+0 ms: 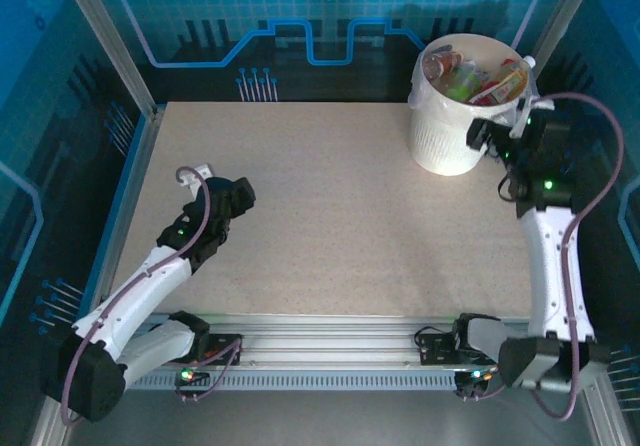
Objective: Put the plastic bottles in the bin
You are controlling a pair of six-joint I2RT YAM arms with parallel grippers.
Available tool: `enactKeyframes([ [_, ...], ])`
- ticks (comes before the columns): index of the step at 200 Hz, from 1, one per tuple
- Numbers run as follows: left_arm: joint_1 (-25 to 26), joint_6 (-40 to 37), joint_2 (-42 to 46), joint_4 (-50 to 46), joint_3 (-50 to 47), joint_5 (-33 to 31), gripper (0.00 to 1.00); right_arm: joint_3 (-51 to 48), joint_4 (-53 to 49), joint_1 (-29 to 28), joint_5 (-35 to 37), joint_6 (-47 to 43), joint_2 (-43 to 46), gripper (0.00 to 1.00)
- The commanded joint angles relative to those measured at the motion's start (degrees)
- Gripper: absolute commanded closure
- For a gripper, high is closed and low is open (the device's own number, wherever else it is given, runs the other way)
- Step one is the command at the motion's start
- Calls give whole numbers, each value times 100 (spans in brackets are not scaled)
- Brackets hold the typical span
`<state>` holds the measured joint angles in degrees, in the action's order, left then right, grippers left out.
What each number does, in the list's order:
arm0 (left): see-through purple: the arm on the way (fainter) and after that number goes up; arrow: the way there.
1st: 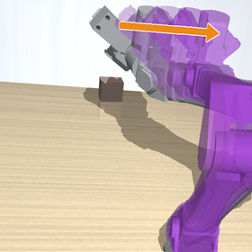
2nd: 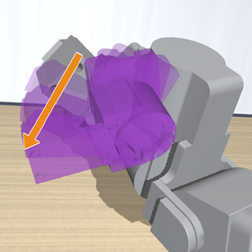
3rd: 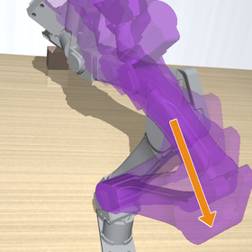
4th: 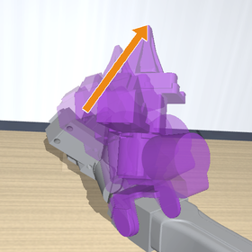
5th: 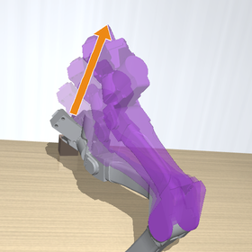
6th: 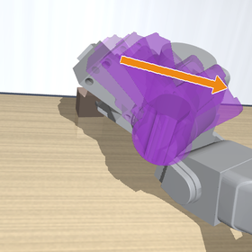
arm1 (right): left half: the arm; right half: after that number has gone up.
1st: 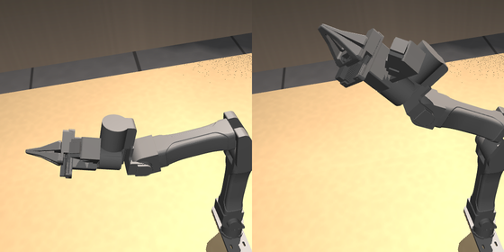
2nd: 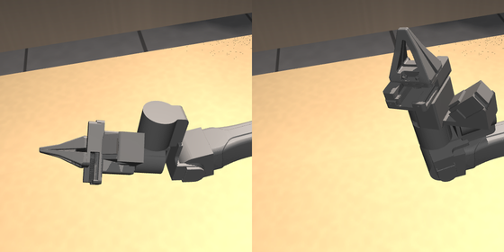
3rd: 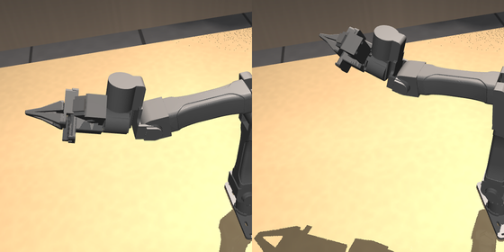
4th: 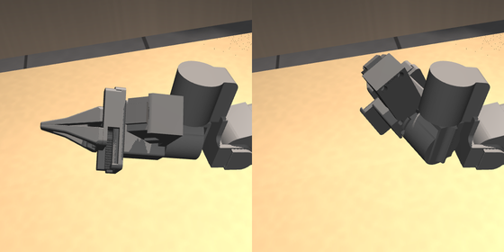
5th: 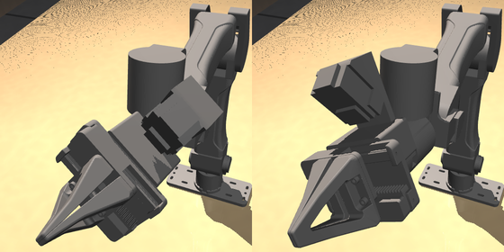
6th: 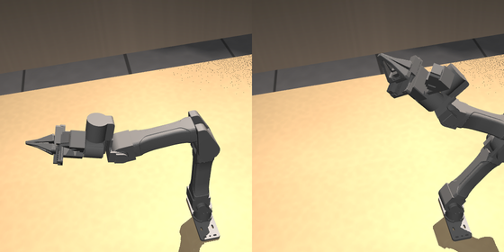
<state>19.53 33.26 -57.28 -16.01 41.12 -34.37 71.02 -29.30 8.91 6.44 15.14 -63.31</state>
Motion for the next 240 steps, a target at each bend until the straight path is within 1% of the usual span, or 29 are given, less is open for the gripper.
enactKeyframes([
  [1, -380, -979, 59, 34, -42, -982, 1, -1105, 920, -31, -92, -195, 342, 0],
  [7, -486, -1087, 63, 168, -144, -971, 1, -1401, 1014, -22, -132, -220, 406, 0],
  [27, -846, -1422, 63, 805, -544, -823, 1, -2430, 1665, -26, -588, -311, 416, 0],
  [37, -1004, -1715, 21, 1338, -820, -705, 1, -2796, 2050, -28, -756, -357, 236, 0],
  [50, -1197, -1927, -78, 1966, -1141, -544, 1, -3131, 2523, -38, -801, -274, -118, 0],
  [77, -1703, -2208, -518, 2934, -1546, 365, 1, -3515, 3490, -106, -907, -198, -1000, 0],
  [102, -2128, -2201, -1203, 3489, -1561, 1288, 1, -3558, 4079, -469, -590, -547, -1678, 0],
  [114, -2198, -2205, -1487, 3723, -1507, 1577, 1, -3529, 4389, -627, -503, -696, -1937, 0],
  [123, -2208, -2214, -1677, 3958, -1480, 1777, 1, -3410, 4373, -694, -563, -762, -2058, 0],
  [138, -2208, -2266, -2014, 4541, -1497, 1903, 1, -3431, 4888, -826, -502, -932, -2189, 0],
  [144, -2216, -2322, -2168, 4802, -1506, 1947, 1, -3408, 4951, -898, -420, -1071, -2226, 0],
  [151, -2217, -2393, -2264, 4860, -1439, 2072, 1, -3419, 5068, -978, -348, -1210, -2271, 0],
  [166, -2212, -2645, -2529, 5342, -1485, 2296, 1, -3565, 5460, -1135, -424, -1475, -2354, 0],
  [172, -2218, -2726, -2638, 5581, -1495, 2454, 1, -3641, 5635, -1175, -454, -1563, -2363, 0],
  [177, -2188, -2813, -2626, 5453, -1454, 2641, 1, -3699, 5626, -1228, -464, -1621, -2313, 0],
  [181, -2182, -2903, -2649, 5441, -1458, 2851, 1, -3793, 5809, -1250, -520, -1683, -2287, 0],
  [190, -2124, -3074, -2790, 5892, -1619, 3129, 1, -4037, 6119, -1307, -517, -1752, -2185, 0],
  [196, -2059, -3181, -2958, 6224, -1745, 3165, 1, -4203, 6399, -1314, -521, -1754, -2133, 0],
  [206, -1904, -3429, -3203, 7114, -2001, 3164, 1, -4521, 6946, -1290, -506, -1713, -2161, 0],
  [216, -1775, -3456, -3119, 6923, -1998, 2813, 1, -4717, 7533, -1286, -286, -1634, -2333, 0],
  [224, -1760, -3393, -3180, 6966, -1945, 2541, 1, -4612, 7164, -1266, -142, -1517, -2265, 0],
  [231, -1777, -3305, -3146, 6887, -1946, 2367, 1, -4662, 7364, -1249, -169, -1513, -2308, 0],
  [240, -1762, -3262, -3179, 7036, -1998, 2125, 1, -4644, 7264, -1244, -160, -1514, -2293, 0],
])
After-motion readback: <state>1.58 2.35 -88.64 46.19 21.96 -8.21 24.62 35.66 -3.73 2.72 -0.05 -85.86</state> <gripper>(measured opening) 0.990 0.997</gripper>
